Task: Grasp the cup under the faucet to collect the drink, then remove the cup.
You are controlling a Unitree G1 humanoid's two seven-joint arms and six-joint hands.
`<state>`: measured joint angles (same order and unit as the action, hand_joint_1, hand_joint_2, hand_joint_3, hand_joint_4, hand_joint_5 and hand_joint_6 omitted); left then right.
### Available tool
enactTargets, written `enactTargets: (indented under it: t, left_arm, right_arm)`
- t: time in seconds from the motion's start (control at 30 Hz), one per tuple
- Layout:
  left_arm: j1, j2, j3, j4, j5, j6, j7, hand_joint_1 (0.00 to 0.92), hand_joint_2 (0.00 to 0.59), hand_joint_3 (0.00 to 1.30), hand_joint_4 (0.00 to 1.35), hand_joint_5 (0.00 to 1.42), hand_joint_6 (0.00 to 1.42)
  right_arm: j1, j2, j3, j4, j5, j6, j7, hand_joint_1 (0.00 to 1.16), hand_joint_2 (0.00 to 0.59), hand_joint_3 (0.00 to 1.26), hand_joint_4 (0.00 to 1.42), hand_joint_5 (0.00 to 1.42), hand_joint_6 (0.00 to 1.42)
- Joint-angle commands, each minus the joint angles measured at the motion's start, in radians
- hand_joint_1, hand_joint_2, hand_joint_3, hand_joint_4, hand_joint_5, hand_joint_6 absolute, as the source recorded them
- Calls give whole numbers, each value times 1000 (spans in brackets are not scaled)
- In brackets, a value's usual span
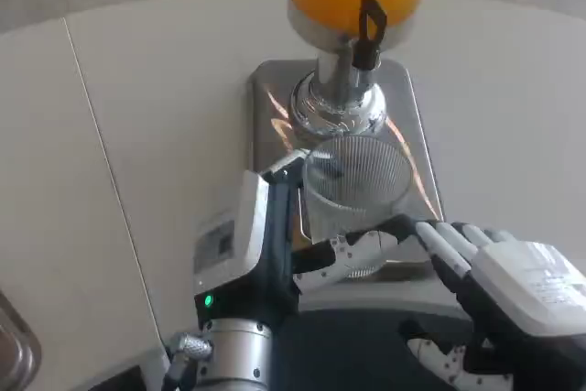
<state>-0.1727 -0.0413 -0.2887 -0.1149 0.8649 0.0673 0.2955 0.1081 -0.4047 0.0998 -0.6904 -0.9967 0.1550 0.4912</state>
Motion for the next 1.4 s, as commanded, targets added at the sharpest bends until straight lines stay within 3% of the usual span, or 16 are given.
enactTargets:
  t: [0.03, 0.3, 0.5, 0.97, 1.17, 1.27, 1.4]
  left_arm:
    - [-44, -18, -16, 34, -17, 0, 41, 459, 118, 993, 1179, 1418, 1424]
    - [-88, -10, -16, 88, -42, 2, 67, 459, 119, 991, 1179, 1418, 1424]
    - [-120, -9, -15, 138, -52, -1, 85, 458, 120, 994, 1179, 1418, 1424]
    - [-283, -47, -20, 391, -102, -7, 207, 453, 126, 988, 1179, 1418, 1424]
    - [-337, -59, -17, 488, -129, -5, 269, 454, 127, 987, 1179, 1418, 1424]
    - [-350, -63, -14, 526, -135, -3, 297, 454, 127, 987, 1179, 1418, 1424]
    - [-368, -67, -4, 567, -154, 3, 331, 452, 132, 987, 1179, 1418, 1424]
  right_arm:
    - [30, -22, -46, -37, 8, 10, 36, 329, 477, 0, 0, 0, 0]
    - [55, -39, -108, -60, 5, 23, 77, 334, 474, 0, 0, 0, 0]
    - [65, -28, -130, -105, 6, 42, 108, 340, 471, 0, 0, 0, 0]
    - [123, 9, -118, -137, -26, 62, 153, 349, 470, 0, 0, 0, 0]
    - [95, 15, -117, -149, -24, 71, 173, 349, 472, 0, 0, 0, 0]
    - [85, 12, -96, -156, -63, 62, 195, 291, 474, 0, 0, 0, 0]
    - [108, 21, -58, -147, -115, 19, 164, 253, 488, 0, 0, 0, 0]
